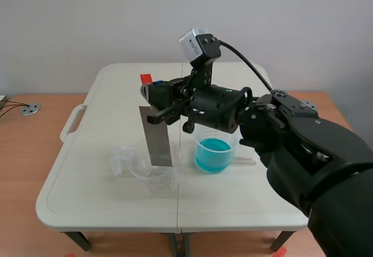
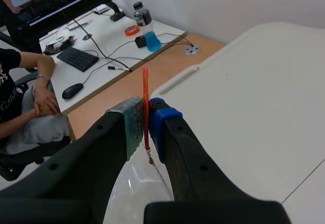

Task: Hold the metal plate by the orange handle, dip it into the blue solution, take it out and point at it, then put the plate back in the beaker on the left.
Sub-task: 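Lift the metal plate out of the left beaker, then move the plate over the blue solution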

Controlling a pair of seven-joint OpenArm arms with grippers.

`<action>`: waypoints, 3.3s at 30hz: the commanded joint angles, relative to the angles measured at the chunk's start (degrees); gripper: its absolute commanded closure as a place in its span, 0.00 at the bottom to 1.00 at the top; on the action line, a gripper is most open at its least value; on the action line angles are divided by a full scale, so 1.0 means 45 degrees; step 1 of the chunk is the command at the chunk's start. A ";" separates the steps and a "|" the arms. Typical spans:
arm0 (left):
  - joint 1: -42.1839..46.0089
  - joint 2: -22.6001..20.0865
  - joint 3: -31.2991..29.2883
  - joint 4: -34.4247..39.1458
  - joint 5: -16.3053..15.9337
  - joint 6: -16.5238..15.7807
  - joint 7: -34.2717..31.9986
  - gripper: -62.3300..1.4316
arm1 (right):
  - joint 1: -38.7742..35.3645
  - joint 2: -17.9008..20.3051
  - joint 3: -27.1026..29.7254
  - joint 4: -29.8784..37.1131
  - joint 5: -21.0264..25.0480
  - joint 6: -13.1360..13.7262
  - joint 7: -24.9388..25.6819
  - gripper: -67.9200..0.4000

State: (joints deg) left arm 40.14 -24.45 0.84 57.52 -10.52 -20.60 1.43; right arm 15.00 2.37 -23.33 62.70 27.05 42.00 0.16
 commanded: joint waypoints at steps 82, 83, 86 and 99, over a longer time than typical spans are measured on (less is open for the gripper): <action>-0.4575 -0.2603 -0.1617 0.3735 -0.0078 -0.2545 -0.5411 0.93 | -0.1180 0.6353 0.1651 0.7796 0.0476 0.0160 0.2113 0.98; -0.4857 -0.2531 -0.1423 0.3735 -0.0073 -0.2730 -0.5387 0.93 | -0.1180 0.6353 0.1690 0.7791 0.0476 0.0160 0.2113 0.98; -0.5644 -0.2220 -0.0797 0.3735 -0.0068 -0.3172 -0.5134 0.93 | -0.1180 0.6353 0.1710 0.7786 0.0471 0.0160 0.2098 0.98; -0.8369 -0.0204 0.1797 0.3730 0.1064 -0.4041 -0.3959 0.93 | -0.1180 0.6348 0.1710 0.7786 0.0471 0.0160 0.2089 0.98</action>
State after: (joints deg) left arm 2.94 -25.23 9.26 73.97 -4.93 -38.68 -15.42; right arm 8.38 30.33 -16.19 97.60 28.12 42.41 8.60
